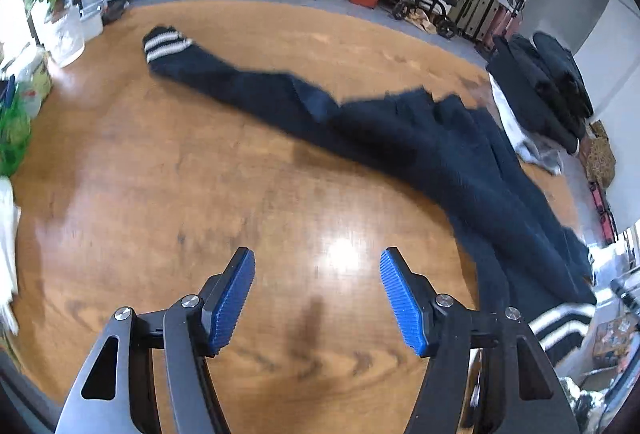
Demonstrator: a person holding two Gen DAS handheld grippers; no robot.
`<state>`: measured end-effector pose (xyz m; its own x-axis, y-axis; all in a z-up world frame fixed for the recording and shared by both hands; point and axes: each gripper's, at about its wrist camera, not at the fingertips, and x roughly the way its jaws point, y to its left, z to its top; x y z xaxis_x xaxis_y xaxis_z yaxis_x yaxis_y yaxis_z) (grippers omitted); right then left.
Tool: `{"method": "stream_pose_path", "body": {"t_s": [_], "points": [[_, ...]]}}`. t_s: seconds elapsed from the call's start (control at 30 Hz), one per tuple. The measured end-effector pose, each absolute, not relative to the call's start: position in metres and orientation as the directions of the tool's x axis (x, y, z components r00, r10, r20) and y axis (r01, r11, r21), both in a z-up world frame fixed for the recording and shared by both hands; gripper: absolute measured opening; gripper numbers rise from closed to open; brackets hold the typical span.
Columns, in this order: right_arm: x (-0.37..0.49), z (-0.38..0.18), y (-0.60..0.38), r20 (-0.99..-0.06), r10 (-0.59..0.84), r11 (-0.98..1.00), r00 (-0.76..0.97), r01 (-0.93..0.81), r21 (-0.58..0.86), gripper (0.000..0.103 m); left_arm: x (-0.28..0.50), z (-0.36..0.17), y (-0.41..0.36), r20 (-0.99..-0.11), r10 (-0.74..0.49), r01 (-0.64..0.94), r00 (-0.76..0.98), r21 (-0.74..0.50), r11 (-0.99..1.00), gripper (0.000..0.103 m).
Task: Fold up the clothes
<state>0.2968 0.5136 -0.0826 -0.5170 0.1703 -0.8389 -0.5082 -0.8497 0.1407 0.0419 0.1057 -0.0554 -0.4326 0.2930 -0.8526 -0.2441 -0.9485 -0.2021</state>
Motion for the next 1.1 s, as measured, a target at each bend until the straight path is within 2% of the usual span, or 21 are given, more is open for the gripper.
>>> {"method": "stream_pose_path", "body": {"t_s": [0.03,0.13,0.27,0.37,0.4,0.47,0.57,0.6,0.63,0.67,0.7,0.73,0.9,1.1], "points": [[0.287,-0.073,0.514,-0.821,0.181,-0.856,-0.542,-0.498,0.139,0.053,0.031,-0.054,0.108,-0.848,0.297,-0.235,-0.44,-0.211,-0.949,0.067],[0.238,-0.062,0.51,-0.796,0.154,-0.892,-0.585,-0.429,0.142,0.055,0.001,-0.052,0.114,-0.836,0.312,-0.205,-0.452,-0.244,-0.948,0.067],[0.144,-0.081,0.483,-0.799,0.045,-0.943,-0.599,-0.289,0.164,0.057,-0.045,-0.063,0.126,-0.838,0.318,-0.135,-0.443,-0.289,-0.948,0.067],[0.08,-0.107,0.459,-0.816,-0.025,-0.964,-0.578,-0.202,0.172,0.064,-0.071,-0.078,0.135,-0.846,0.361,-0.132,-0.393,-0.337,-0.932,0.067],[0.062,-0.116,0.451,-0.826,-0.027,-0.968,-0.564,-0.191,0.162,0.068,-0.074,-0.082,0.139,-0.852,0.358,-0.14,-0.383,-0.329,-0.934,0.066],[0.028,-0.133,0.436,-0.846,-0.021,-0.975,-0.533,-0.176,0.135,0.068,-0.081,-0.092,0.15,-0.867,0.341,-0.169,-0.363,-0.299,-0.939,0.066],[-0.002,-0.155,0.426,-0.872,0.063,-0.975,-0.485,-0.217,0.05,0.068,-0.079,-0.097,0.16,-0.867,0.314,-0.23,-0.387,-0.239,-0.943,0.066],[-0.008,-0.161,0.426,-0.877,0.091,-0.972,-0.471,-0.234,0.025,0.067,-0.076,-0.096,0.164,-0.867,0.294,-0.249,-0.401,-0.206,-0.946,0.056],[-0.011,-0.164,0.425,-0.878,0.109,-0.969,-0.466,-0.246,0.01,0.059,-0.075,-0.096,0.167,-0.869,0.27,-0.257,-0.415,-0.173,-0.951,0.046],[-0.011,-0.161,0.424,-0.872,0.11,-0.968,-0.477,-0.25,0.015,0.05,-0.073,-0.095,0.168,-0.867,0.249,-0.265,-0.432,-0.142,-0.954,0.031],[-0.011,-0.159,0.424,-0.866,0.11,-0.967,-0.487,-0.255,0.021,0.036,-0.073,-0.094,0.166,-0.862,0.268,-0.268,-0.43,-0.161,-0.95,0.02],[-0.01,-0.157,0.423,-0.86,0.11,-0.966,-0.498,-0.259,0.026,0.015,-0.073,-0.093,0.162,-0.857,0.285,-0.266,-0.429,-0.182,-0.947,0.017],[-0.008,-0.145,0.42,-0.827,0.114,-0.959,-0.55,-0.278,0.053,0.011,-0.075,-0.077,0.121,-0.838,0.275,-0.18,-0.471,-0.214,-0.96,0.013],[-0.04,-0.114,0.401,-0.775,0.107,-0.97,-0.622,-0.238,0.057,0.011,-0.084,-0.029,0.077,-0.784,0.166,-0.105,-0.598,-0.128,-0.986,0.013]]}}
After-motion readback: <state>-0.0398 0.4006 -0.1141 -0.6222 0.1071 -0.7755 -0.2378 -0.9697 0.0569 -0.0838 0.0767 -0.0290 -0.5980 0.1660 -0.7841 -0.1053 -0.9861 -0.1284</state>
